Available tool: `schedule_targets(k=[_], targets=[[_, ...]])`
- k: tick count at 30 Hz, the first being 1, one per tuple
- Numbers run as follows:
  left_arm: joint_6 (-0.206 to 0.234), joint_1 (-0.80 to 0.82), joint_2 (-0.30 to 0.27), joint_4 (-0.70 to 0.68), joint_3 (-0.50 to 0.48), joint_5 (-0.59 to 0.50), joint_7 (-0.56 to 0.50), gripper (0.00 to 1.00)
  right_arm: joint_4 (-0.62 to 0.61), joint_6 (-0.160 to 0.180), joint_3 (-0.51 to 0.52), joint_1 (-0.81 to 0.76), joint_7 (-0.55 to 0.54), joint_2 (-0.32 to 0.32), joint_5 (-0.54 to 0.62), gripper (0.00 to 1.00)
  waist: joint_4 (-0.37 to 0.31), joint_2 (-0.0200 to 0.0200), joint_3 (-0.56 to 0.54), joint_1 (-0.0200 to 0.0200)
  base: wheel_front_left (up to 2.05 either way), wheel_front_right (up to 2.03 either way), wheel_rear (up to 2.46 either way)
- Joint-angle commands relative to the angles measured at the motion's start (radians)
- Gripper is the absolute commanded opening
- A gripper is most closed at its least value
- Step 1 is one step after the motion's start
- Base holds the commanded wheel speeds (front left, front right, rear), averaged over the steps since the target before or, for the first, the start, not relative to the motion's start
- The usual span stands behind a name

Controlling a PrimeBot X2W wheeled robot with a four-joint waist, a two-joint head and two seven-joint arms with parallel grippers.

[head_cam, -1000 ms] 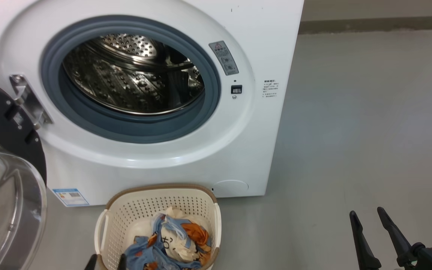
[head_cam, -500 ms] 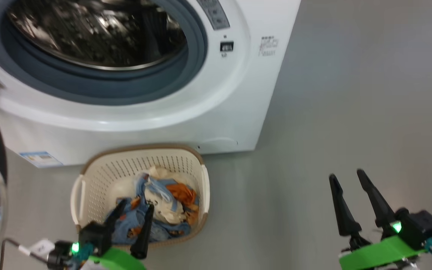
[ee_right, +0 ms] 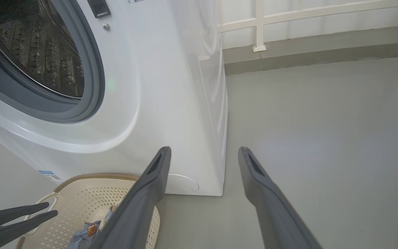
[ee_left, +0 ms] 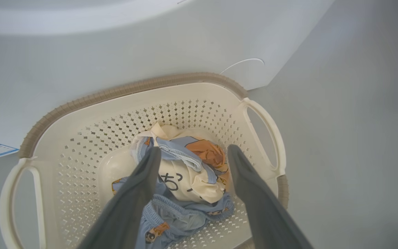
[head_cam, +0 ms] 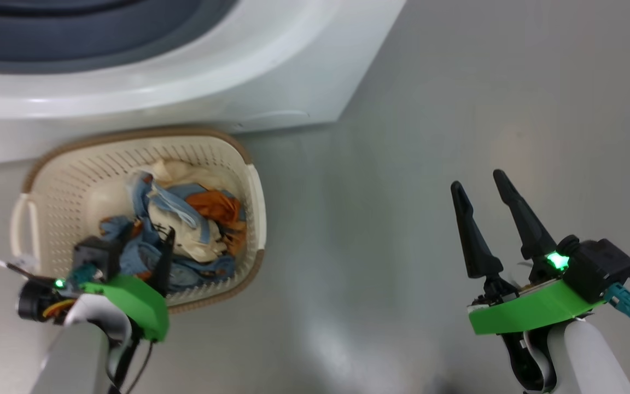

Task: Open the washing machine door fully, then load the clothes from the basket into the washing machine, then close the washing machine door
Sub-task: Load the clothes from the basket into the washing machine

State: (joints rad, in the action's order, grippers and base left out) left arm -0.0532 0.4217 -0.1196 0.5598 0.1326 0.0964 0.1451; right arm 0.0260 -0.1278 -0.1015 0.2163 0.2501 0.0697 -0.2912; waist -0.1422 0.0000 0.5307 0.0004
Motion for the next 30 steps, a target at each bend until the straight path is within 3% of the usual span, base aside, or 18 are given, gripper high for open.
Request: schedule_targets(k=[1,18,30], targets=[[-0.003,0.038,-0.036,0.023,-0.042,0.019,0.004,1.00,-0.027,-0.003,-0.028,0.013,0.012,0.007,0.000,1.00,-0.090,0.0000,0.155,-0.0003,0.00,0.00,0.00],[-0.047,0.294,-0.115,0.326,-0.118,0.137,-0.010,1.00,-0.074,-0.003,-0.025,0.072,0.012,0.022,-0.005,1.00,-0.168,0.0000,0.352,-0.0003,0.00,0.00,0.00],[-0.035,0.443,-0.167,0.494,-0.119,0.151,-0.024,1.00,-0.093,-0.003,-0.026,0.066,0.012,0.037,-0.007,1.00,-0.196,0.0000,0.424,-0.0003,0.00,0.00,0.00]])
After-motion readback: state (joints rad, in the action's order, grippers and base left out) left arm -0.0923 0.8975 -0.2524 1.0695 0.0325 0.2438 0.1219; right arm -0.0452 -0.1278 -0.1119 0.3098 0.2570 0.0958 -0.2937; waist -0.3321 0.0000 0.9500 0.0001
